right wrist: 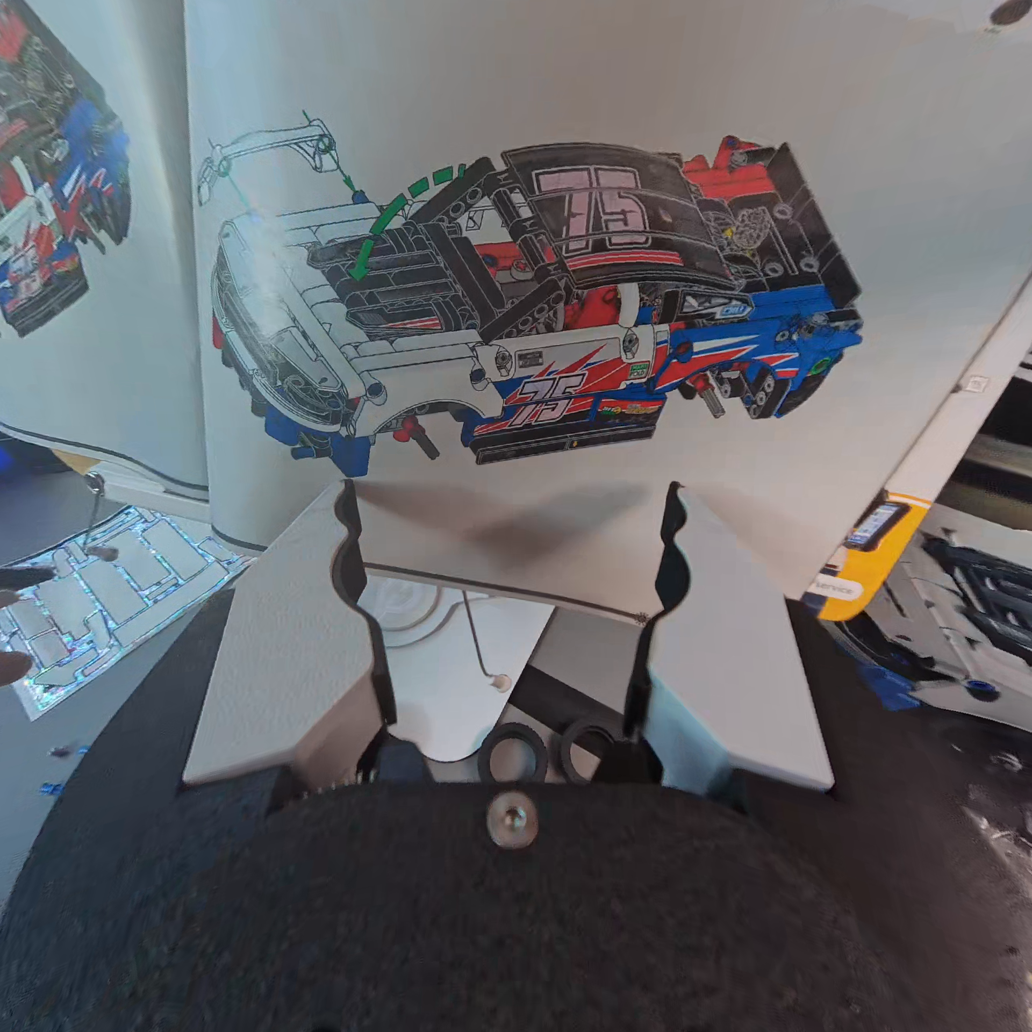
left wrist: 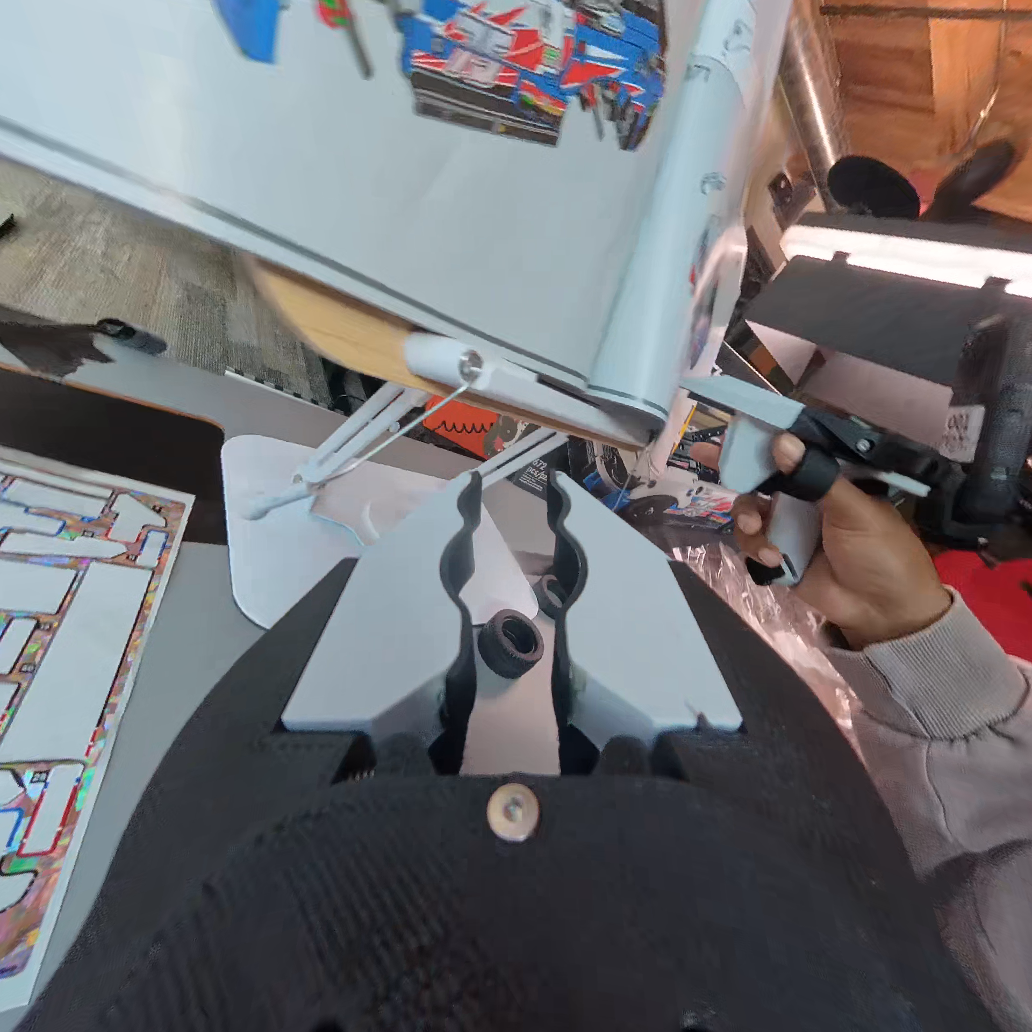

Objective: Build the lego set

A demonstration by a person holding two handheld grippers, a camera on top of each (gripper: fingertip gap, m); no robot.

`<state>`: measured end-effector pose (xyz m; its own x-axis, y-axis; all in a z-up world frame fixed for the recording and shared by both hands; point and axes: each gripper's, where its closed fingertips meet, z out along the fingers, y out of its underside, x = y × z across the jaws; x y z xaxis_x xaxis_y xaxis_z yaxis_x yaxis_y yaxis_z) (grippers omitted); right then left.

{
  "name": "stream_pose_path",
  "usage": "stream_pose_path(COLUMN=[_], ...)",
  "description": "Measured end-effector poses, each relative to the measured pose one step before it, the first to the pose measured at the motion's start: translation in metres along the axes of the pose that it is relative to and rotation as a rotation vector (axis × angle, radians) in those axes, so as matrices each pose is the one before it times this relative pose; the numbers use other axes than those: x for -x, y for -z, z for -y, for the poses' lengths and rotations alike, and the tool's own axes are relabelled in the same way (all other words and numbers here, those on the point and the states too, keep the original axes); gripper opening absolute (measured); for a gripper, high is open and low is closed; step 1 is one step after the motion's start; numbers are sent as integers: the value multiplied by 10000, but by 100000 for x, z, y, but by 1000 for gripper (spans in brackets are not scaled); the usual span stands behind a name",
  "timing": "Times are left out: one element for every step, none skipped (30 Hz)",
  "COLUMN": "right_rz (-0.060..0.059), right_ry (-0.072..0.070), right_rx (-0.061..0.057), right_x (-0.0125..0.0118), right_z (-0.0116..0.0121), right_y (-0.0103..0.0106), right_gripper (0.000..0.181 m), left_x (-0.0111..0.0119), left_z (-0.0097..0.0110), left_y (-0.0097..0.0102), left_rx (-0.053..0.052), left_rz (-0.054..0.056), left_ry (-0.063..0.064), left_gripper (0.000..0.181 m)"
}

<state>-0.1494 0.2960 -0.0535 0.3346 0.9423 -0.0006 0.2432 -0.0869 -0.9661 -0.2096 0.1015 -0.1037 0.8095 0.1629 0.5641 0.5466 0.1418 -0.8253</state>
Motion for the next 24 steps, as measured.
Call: stream_pose_path(right_rz=[-181, -216, -102, -17, 104, 104, -5, -55, -44, 3, 40, 40, 74, 90, 49, 42, -42, -55, -119, -128, -105, 12, 132, 78], right_ry=[60, 88, 38, -36, -78, -56, 30, 71, 76, 10, -23, -36, -63, -37, 29, 45, 74, 144, 214, 283, 285, 265, 212, 198], right_rx=[7, 54, 13, 47, 90, 1, -6, -4, 20, 32, 26, 4, 12, -23, -77, -47, 27, -9, -12, -61, -108, -222, -236, -194], right_x=[-595, -726, -568, -415, -170, -105, -176, -185, -116, -33, 32, 70, 161, 249, 209, 204, 89, 94, -6, -64, -88, 72, 299, 264], right_z=[-24, -103, -76, -166, -225, -57, 13, 47, 25, 30, 31, 63, 85, 163, 229, 179, 37, 34, 4, 19, 45, 166, 176, 168], right_y=[-206, -172, -193, -216, -245, -181, -96, -37, -26, -23, 0, 19, 56, 75, 68, 12, -17, -19, 17, 59, 116, 207, 213, 139], right_gripper=[106, 105, 106, 107, 108, 110, 112, 112, 112, 112, 112, 111, 110, 109, 109, 108, 106, 104, 99, 92, 81, 55, 22, 7], left_x=[-1199, -1089, -873, -775, -779, -829, -682, -278, -18, 62, 82, 122, 228, 253, 196, 59, -21, -136, -89, -28, -18, -66, -59, -17], left_z=[102, 337, 488, 598, 728, 695, 522, 475, 515, 406, 196, 86, 87, 38, -6, 8, -97, -63, -25, 6, -38, -54, -74, -57], left_y=[-1, -133, -302, -489, -652, -851, -1044, -1140, -1155, -1191, -1210, -1169, -1036, -903, -745, -600, -474, -305, -153, -45, 15, 25, 13, 16], left_rx=[28, 0, 24, 27, -8, 56, 217, 260, 196, 241, 361, 407, 354, 299, 225, 136, 146, 92, 49, -1, 5, 9, 16, -7], left_rz=[-198, -131, -52, -54, -117, -196, -167, 51, 158, 137, 109, 101, 167, 207, 189, 104, 63, -3, 39, 68, 49, 11, -3, 15], left_ry=[-702, -794, -813, -715, -573, -494, -529, -616, -613, -512, -429, -380, -357, -366, -294, -230, -173, -123, -85, -84, -82, -93, -110, -88], left_gripper=[22, 22, 23, 23, 22, 22, 22, 21, 19, 15, 14, 13, 13, 11, 5, 1, 0, 0, 0, 0, 0, 0, 0, 0])
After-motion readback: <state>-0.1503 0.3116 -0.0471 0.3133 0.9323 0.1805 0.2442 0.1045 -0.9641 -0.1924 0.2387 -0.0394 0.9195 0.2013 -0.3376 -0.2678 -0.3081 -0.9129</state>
